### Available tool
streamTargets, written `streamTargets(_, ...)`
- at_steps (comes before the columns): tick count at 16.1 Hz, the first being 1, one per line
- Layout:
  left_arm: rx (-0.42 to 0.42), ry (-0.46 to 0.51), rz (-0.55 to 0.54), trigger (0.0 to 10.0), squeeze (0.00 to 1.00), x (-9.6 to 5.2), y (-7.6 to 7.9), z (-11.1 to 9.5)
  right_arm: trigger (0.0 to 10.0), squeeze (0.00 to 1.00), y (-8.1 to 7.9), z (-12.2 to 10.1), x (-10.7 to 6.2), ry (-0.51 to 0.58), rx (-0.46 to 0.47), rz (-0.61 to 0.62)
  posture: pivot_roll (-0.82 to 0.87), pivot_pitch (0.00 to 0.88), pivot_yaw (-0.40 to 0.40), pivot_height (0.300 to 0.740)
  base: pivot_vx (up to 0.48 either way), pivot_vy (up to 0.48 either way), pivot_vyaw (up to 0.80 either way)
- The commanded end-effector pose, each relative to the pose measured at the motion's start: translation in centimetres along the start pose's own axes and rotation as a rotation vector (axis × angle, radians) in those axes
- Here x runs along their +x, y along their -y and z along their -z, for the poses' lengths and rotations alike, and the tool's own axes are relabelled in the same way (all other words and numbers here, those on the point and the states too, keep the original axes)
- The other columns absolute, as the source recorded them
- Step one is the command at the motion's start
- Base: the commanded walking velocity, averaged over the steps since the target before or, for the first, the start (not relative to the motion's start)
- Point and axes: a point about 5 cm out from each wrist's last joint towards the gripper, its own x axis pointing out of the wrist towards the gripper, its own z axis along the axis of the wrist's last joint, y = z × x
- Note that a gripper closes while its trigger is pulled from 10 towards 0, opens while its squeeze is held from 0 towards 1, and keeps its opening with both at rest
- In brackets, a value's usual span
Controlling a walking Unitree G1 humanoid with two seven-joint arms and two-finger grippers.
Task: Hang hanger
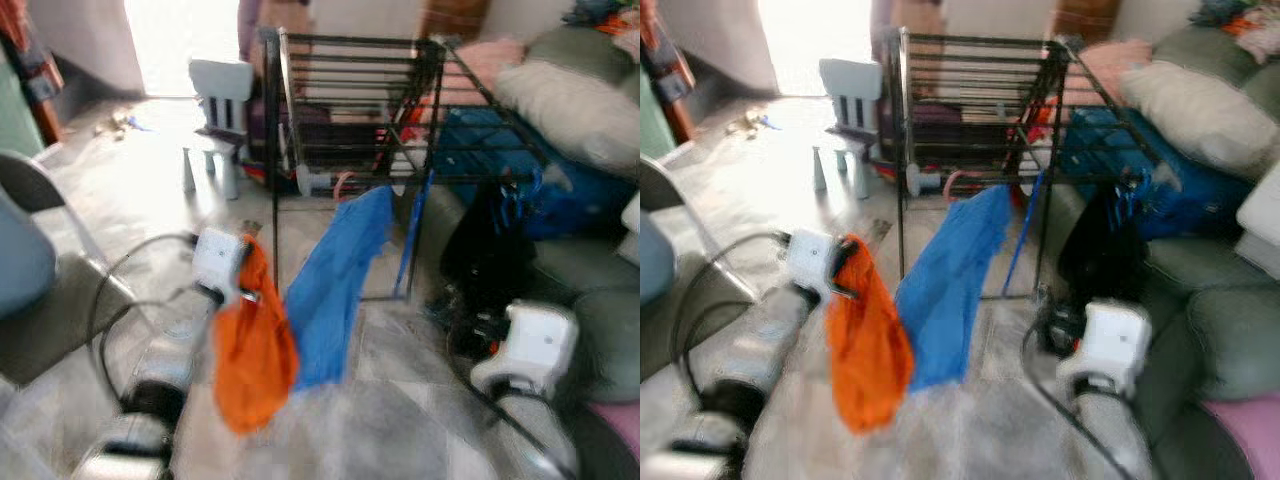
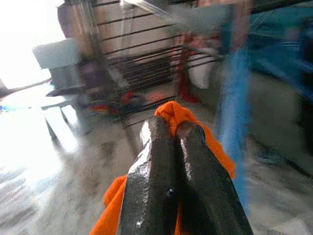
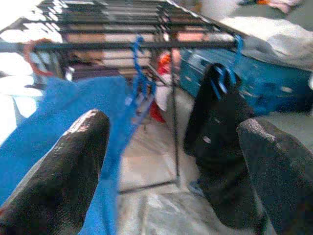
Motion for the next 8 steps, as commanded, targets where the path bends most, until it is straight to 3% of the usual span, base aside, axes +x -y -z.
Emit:
streamTargets(1, 0.034, 0.030, -0.015, 10.0, 0.00, 0.06, -0.94, -0.93, 10.0, 0.00, -0.31, -0.46, 0.22, 0.015, 0.005, -0.005, 0.02, 0.000, -0.053, 0.740, 0.454, 0.000, 0.00)
streamTargets(8, 0.036, 0.037, 0.018, 10.0, 0.00, -0.05, -0.02, -0.97, 10.0, 0.00, -0.78, -0.48, 0.57, 0.010, -0.005, -0.016, 0.03, 0.000, -0.061, 0.740, 0.466, 0.000, 0.00)
